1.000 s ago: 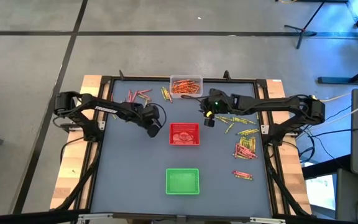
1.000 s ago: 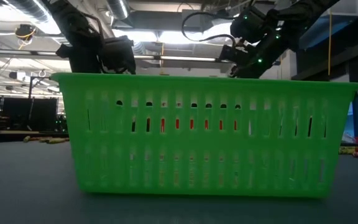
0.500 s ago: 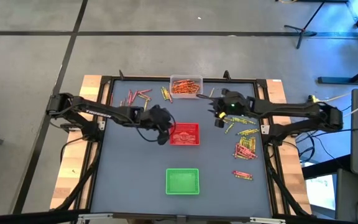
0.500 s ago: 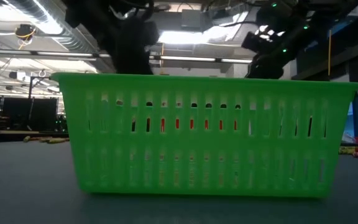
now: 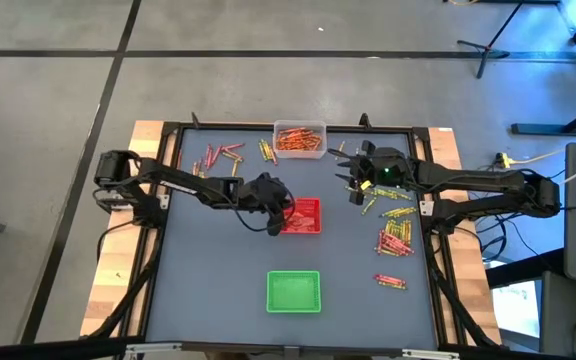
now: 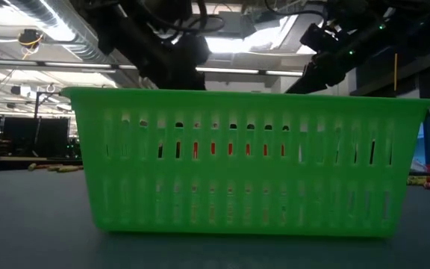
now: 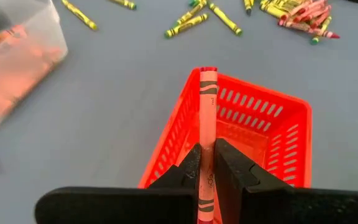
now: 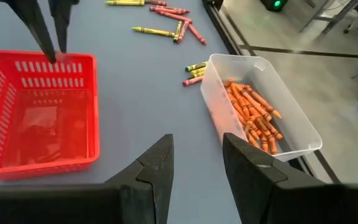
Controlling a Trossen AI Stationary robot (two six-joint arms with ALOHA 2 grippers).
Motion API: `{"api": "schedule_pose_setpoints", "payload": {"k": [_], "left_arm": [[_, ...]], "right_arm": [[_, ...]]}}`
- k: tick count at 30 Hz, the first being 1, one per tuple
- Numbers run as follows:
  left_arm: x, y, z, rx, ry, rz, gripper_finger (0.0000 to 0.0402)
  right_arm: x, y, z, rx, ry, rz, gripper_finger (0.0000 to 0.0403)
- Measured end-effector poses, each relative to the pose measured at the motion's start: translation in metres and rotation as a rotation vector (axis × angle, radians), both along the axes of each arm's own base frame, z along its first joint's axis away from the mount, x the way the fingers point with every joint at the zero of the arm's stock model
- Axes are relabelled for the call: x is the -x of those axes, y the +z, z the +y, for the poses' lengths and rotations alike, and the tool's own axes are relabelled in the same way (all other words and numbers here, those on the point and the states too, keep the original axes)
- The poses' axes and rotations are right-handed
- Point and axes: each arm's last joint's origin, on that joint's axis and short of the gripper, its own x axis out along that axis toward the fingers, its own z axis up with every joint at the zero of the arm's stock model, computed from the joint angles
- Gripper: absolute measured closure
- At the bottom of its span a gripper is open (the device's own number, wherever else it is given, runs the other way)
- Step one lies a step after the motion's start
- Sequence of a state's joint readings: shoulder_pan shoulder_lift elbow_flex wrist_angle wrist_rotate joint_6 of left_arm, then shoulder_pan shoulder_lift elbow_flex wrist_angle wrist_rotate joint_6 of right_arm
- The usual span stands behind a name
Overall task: Sort crayons
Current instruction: Put the red crayon into the red bin
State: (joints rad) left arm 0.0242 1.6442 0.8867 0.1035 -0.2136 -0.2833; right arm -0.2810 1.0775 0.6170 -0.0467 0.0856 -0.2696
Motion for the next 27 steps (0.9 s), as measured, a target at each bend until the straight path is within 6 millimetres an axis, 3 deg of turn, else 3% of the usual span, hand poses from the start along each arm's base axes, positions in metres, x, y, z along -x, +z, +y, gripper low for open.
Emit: {"api": "schedule_pose_setpoints", "payload": {"k": [10,18,27], "left_arm": [[-0.001,-0.005,0.001,0.000,0.031,0.008,0.0383],[0.000,-0.007,-0.004,0.051,-0.024,0.030,0.0326],[0.023,0.035,0.011,-0.037,0.045,-0.013,0.0311]], "right_arm": [[-0.001,0.002,0.000,0.019,0.022,-0.020,0.0265],[-0.003,0.004,0.001,0.013,0.058,-0.049,0.0265],[-0.003,0.004,0.001,0.014,0.059,-0.049,0.0265]]}}
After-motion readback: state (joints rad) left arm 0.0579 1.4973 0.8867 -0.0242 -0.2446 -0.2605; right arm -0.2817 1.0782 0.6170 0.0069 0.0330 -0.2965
